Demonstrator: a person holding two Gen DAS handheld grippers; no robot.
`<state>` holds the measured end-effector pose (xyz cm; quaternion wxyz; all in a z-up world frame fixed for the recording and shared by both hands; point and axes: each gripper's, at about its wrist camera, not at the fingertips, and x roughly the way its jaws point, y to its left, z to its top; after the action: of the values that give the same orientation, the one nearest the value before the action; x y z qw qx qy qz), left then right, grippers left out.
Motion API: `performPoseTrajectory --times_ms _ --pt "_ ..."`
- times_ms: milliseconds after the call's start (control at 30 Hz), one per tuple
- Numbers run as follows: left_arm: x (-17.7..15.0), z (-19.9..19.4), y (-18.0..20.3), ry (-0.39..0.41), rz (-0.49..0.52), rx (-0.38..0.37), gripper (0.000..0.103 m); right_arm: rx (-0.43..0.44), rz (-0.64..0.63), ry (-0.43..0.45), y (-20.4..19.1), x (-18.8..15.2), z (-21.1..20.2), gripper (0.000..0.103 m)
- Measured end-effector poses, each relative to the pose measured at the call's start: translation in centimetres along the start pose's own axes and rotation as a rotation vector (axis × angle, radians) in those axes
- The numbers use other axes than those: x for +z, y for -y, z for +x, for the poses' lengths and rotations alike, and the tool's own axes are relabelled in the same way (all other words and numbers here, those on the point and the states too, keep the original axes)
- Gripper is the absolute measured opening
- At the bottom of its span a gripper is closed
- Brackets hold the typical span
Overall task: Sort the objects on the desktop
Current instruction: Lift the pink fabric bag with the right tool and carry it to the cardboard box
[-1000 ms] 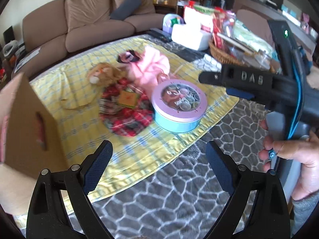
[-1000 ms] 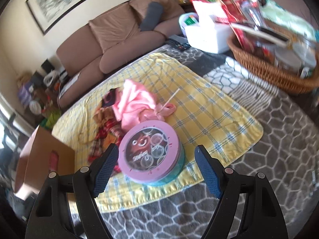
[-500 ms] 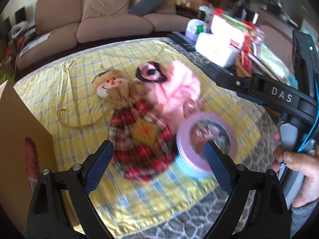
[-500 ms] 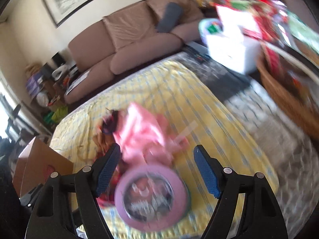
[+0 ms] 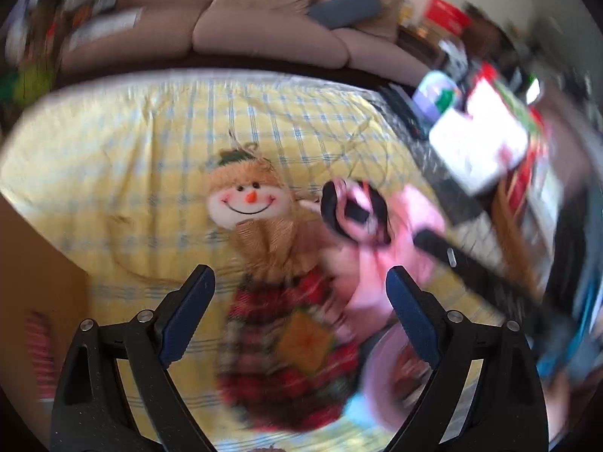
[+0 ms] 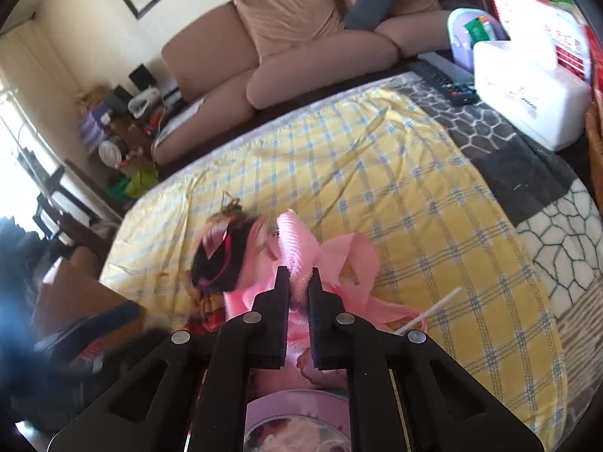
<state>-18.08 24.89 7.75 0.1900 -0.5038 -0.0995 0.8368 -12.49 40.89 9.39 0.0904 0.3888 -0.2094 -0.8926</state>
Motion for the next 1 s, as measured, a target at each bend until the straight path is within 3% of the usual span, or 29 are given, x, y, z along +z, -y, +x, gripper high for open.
performPoseTrajectory --times_ms 133,267,300,333,367,400,433,600,833,1000 --pt "2.6 2.9 -1.3 -0.064 -0.163 -0.081 0.092 0.029 -0.001 0.03 -0.1 0.3 -2.1 0.008" --pt "4.0 5.4 0.0 -0.123 -0.116 -0.049 0.086 0.051 -0.026 0.075 -0.8 0.9 -4.8 0.008" --pt "4.1 5.5 0.3 -0.127 -0.103 -0.05 0.074 0.055 -0.032 0.083 -0.9 1.0 -5.4 0.008" --pt "4.1 5.7 0.8 -0.136 -0.078 -0.06 0.053 0.051 -0.042 0.091 -1.2 1.2 -6.0 0.008" --pt "4.1 5.7 1.3 -0.142 -0.052 -0.065 0.04 0.042 -0.053 0.094 -1.4 1.4 -6.4 0.008" --pt "4.1 5.6 1.8 -0.146 -0.024 -0.081 0.01 0.036 -0.06 0.095 -1.6 1.6 -6.7 0.008" --pt "3.9 5.3 2.0 -0.16 -0.012 -0.108 0.002 0.033 -0.065 0.096 -1.7 1.8 -7.0 0.008" --pt "3.8 1.8 3.1 -0.139 0.015 -0.156 0.0 0.036 -0.072 0.119 -3.0 2.2 -8.9 0.008" --pt "4.6 -5.1 3.8 -0.081 0.069 -0.21 0.0 0.061 -0.124 0.177 -7.8 3.5 -14.1 0.008" --pt "4.3 -7.9 3.8 -0.061 0.098 -0.202 0.0 0.018 -0.185 0.221 -11.1 4.4 -18.2 0.008"
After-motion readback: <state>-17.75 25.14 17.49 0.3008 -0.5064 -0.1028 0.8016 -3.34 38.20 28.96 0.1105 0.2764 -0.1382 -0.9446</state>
